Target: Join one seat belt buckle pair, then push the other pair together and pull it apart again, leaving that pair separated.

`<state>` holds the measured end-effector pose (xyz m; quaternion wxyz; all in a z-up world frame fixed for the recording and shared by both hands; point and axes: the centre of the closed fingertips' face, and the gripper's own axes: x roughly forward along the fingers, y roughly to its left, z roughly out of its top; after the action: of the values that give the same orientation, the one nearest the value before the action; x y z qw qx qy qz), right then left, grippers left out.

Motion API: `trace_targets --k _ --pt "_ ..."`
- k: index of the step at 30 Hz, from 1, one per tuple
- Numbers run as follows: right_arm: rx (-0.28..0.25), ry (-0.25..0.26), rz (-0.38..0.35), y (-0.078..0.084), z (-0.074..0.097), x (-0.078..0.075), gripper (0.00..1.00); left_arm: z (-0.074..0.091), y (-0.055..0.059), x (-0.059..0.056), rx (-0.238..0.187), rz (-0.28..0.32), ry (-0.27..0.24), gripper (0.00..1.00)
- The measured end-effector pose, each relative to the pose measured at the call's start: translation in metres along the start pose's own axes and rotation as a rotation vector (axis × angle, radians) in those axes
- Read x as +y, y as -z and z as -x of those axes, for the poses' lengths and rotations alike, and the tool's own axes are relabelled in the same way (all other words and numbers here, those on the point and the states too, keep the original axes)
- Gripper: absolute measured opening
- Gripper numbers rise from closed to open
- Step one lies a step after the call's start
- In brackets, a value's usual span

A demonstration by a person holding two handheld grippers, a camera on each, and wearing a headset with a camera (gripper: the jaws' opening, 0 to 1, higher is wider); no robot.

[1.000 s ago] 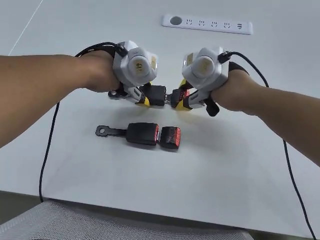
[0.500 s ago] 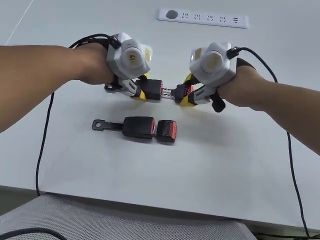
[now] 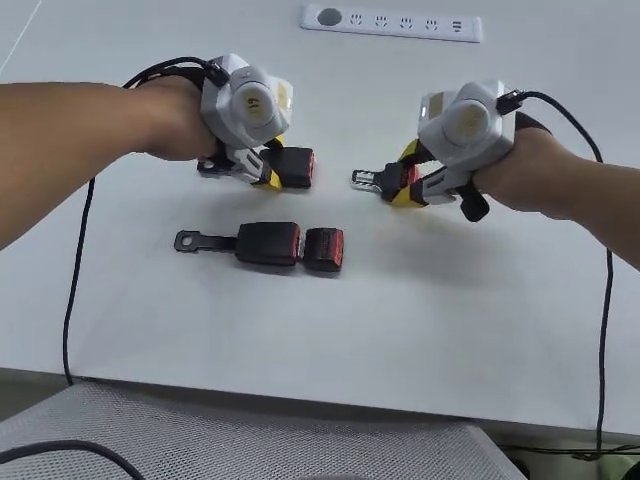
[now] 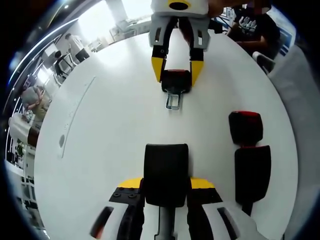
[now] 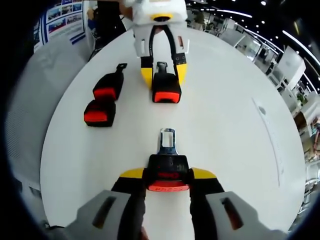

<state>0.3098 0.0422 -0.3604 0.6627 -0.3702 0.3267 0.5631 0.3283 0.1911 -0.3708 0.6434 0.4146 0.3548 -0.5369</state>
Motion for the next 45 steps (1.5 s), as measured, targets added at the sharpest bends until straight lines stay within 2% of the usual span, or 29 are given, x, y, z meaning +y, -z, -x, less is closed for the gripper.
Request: trace_targets --k 9,13,14,15,19,21,22,25,27,29,30,32,33,34,36,38,41,45 --pt "0.046 -0.008 -0.008 0.025 0.009 -0.003 0.34 -0.002 0.001 0.002 -0.001 -0.009 -0.004 0.33" --pt "0.067 0.002 -0.006 0.027 0.01 -0.003 0.35 -0.001 0.0 0.0 -0.002 -0.017 -0.006 0.33" --pt "0.088 0.011 -0.006 0.03 0.008 -0.002 0.36 -0.001 -0.001 0.0 -0.005 -0.015 -0.007 0.33" --pt "0.075 0.007 -0.005 0.028 0.009 -0.001 0.37 0.0 -0.001 -0.001 -0.007 -0.017 -0.009 0.33" --pt "0.084 0.036 -0.009 0.029 0.011 -0.005 0.41 0.001 -0.001 -0.002 -0.007 -0.007 -0.022 0.33" --pt "0.085 0.051 -0.01 0.029 0.012 -0.006 0.43 0.002 -0.002 -0.003 -0.014 0.024 -0.031 0.33" --pt "0.083 0.061 -0.014 0.028 0.014 -0.007 0.44 0.002 -0.002 -0.002 -0.015 0.022 -0.033 0.34" --pt "0.042 0.1 -0.057 0.021 0.021 -0.008 0.45 0.002 -0.002 -0.001 -0.014 0.021 -0.053 0.34" --pt "0.022 0.124 -0.074 0.017 0.028 -0.005 0.46 0.004 -0.004 -0.001 -0.009 -0.038 -0.08 0.37" --pt "0.003 0.137 -0.088 0.015 0.032 -0.001 0.48 0.006 -0.007 -0.007 -0.02 -0.018 -0.084 0.43" --pt "-0.02 0.143 -0.099 0.014 0.031 -0.002 0.49 0.009 -0.008 -0.009 -0.025 -0.026 -0.095 0.45" --pt "-0.033 0.147 -0.121 0.014 0.035 0.006 0.51 0.013 -0.007 -0.01 -0.025 -0.022 -0.111 0.48" --pt "-0.046 0.154 -0.137 0.013 0.037 0.009 0.51 0.017 -0.008 -0.01 -0.032 -0.014 -0.126 0.48" --pt "-0.064 0.16 -0.148 0.011 0.039 0.013 0.52 0.025 -0.011 -0.006 -0.052 -0.004 -0.174 0.49" --pt "-0.086 0.176 -0.184 0.01 0.044 0.02 0.54 0.036 -0.014 -0.006 -0.079 0.039 -0.207 0.5" --pt "-0.12 0.197 -0.215 0.004 0.052 0.027 0.56 0.048 -0.017 -0.014 -0.116 0.063 -0.222 0.52" --pt "-0.139 0.219 -0.226 0.0 0.06 0.036 0.59 0.064 -0.014 -0.028 -0.137 0.095 -0.26 0.54" --pt "-0.157 0.241 -0.219 -0.008 0.068 0.047 0.65 0.079 -0.008 -0.048 -0.155 0.15 -0.279 0.59"
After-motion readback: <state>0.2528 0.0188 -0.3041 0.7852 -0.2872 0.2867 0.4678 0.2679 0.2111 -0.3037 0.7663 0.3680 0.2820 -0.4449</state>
